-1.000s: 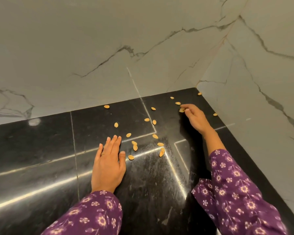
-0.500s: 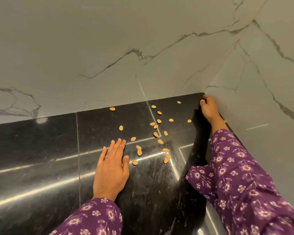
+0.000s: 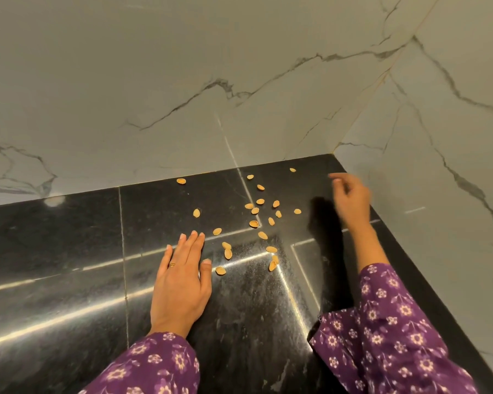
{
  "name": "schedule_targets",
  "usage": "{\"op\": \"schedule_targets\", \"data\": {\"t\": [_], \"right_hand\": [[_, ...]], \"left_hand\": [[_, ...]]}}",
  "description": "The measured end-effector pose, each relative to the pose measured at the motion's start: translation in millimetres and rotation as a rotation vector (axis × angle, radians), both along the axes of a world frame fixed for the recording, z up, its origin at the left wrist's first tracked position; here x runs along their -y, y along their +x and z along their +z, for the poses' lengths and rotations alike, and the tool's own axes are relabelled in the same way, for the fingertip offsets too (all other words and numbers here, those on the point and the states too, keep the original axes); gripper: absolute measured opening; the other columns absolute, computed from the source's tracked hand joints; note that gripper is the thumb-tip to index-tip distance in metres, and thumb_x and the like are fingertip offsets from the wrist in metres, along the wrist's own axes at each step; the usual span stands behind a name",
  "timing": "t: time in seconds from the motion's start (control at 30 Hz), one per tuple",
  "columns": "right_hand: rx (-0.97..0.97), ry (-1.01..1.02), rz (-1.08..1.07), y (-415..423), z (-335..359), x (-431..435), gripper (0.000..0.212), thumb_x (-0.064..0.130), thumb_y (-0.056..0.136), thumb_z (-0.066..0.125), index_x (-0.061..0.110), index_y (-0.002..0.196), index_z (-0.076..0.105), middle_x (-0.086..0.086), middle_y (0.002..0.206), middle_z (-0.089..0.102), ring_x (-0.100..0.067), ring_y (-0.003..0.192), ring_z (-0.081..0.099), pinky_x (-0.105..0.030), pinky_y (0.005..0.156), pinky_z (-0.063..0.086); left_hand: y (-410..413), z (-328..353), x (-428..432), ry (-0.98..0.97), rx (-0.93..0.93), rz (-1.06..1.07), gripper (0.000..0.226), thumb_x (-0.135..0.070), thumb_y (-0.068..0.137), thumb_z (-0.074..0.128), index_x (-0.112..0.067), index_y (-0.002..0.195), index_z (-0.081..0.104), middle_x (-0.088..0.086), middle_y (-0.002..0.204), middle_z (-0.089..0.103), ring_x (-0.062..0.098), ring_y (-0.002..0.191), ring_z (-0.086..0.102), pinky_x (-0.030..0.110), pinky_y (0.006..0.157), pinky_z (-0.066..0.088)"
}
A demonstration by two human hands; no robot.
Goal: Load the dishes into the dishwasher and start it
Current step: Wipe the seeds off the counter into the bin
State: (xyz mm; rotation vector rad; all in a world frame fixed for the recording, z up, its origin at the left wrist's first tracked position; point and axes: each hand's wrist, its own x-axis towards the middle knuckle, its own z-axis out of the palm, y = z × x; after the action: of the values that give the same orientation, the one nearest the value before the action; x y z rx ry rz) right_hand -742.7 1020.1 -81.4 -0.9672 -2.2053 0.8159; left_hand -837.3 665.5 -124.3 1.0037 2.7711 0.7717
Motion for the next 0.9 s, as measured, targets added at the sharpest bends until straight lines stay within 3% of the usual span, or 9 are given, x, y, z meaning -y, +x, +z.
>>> {"op": "schedule_targets", "data": {"t": [0.07,0.13,0.33,0.47,0.53,0.67,0.77,0.9], "right_hand": [[0.001,0.020,-0.290,22.4,-2.3,-22.2,0.028,0.010,0.095,0.043,0.006,0.115,0.063,-0.014,0.113,0.063,-0.029,0.106,0.058,-0.029,0.091,0.042],[0.008,-0.050,-0.354,34.7,-12.6,-30.4,0.030,0.012,0.096,0.041,0.008,0.118,0.060,-0.015,0.115,0.061,-0.029,0.107,0.057,-0.034,0.094,0.044],[0.020,-0.223,-0.239,29.3,-26.5,-13.7,0.029,0.016,0.096,0.042,0.015,0.118,0.060,-0.005,0.122,0.058,-0.022,0.115,0.053,-0.032,0.099,0.041],[0.078,-0.233,0.131,8.1,-19.8,24.3,0.024,0.019,0.095,0.047,0.028,0.100,0.068,0.012,0.105,0.067,-0.006,0.104,0.059,-0.015,0.088,0.043],[0.054,-0.280,0.294,-2.2,-14.4,35.6,0.022,0.023,0.094,0.051,0.030,0.094,0.072,0.012,0.097,0.070,-0.002,0.097,0.063,-0.011,0.081,0.047],[-0.100,-0.284,0.140,-34.6,-5.9,19.6,0.023,0.020,0.095,0.048,0.026,0.108,0.066,0.012,0.109,0.066,0.000,0.104,0.059,-0.014,0.087,0.044],[0.032,-0.295,0.071,-68.9,-13.0,6.3,0.031,0.024,0.097,0.046,0.020,0.126,0.056,0.004,0.126,0.056,-0.007,0.112,0.050,-0.021,0.093,0.038],[0.154,-0.189,0.194,-106.8,-20.8,17.9,0.032,0.023,0.095,0.049,0.014,0.124,0.060,-0.003,0.126,0.056,-0.016,0.116,0.051,-0.023,0.092,0.035]], "left_hand": [[0.1,-0.5,0.5,0.000,0.000,-0.001,0.051,-0.034,0.099,0.036,-0.023,0.149,0.028,-0.008,0.154,0.028,0.005,0.145,0.015,0.032,0.121,0.007],[0.4,-0.3,0.2,-0.002,-0.002,-0.001,0.051,-0.035,0.099,0.036,-0.023,0.149,0.029,-0.008,0.154,0.029,0.006,0.145,0.015,0.032,0.121,0.008],[0.8,1.5,-0.5,0.011,0.007,0.002,0.051,-0.033,0.099,0.037,-0.022,0.148,0.030,-0.007,0.154,0.029,0.007,0.144,0.015,0.032,0.121,0.007],[1.4,2.0,-0.5,0.007,0.005,0.003,0.051,-0.034,0.100,0.035,-0.023,0.149,0.028,-0.008,0.155,0.027,0.006,0.144,0.013,0.029,0.120,0.003],[1.5,2.1,-0.1,0.006,0.004,0.002,0.051,-0.034,0.100,0.035,-0.023,0.149,0.027,-0.008,0.155,0.026,0.006,0.145,0.013,0.029,0.120,0.002],[0.8,1.2,0.7,0.004,0.002,0.003,0.052,-0.034,0.100,0.035,-0.022,0.149,0.027,-0.008,0.155,0.026,0.006,0.145,0.012,0.030,0.121,0.003],[1.3,0.6,0.0,0.014,0.003,0.004,0.051,-0.034,0.100,0.035,-0.023,0.149,0.028,-0.009,0.155,0.027,0.005,0.145,0.012,0.029,0.120,0.003],[1.6,0.4,-0.3,0.034,0.011,0.009,0.051,-0.034,0.099,0.037,-0.023,0.149,0.029,-0.009,0.154,0.028,0.004,0.144,0.011,0.028,0.120,0.003]]}}
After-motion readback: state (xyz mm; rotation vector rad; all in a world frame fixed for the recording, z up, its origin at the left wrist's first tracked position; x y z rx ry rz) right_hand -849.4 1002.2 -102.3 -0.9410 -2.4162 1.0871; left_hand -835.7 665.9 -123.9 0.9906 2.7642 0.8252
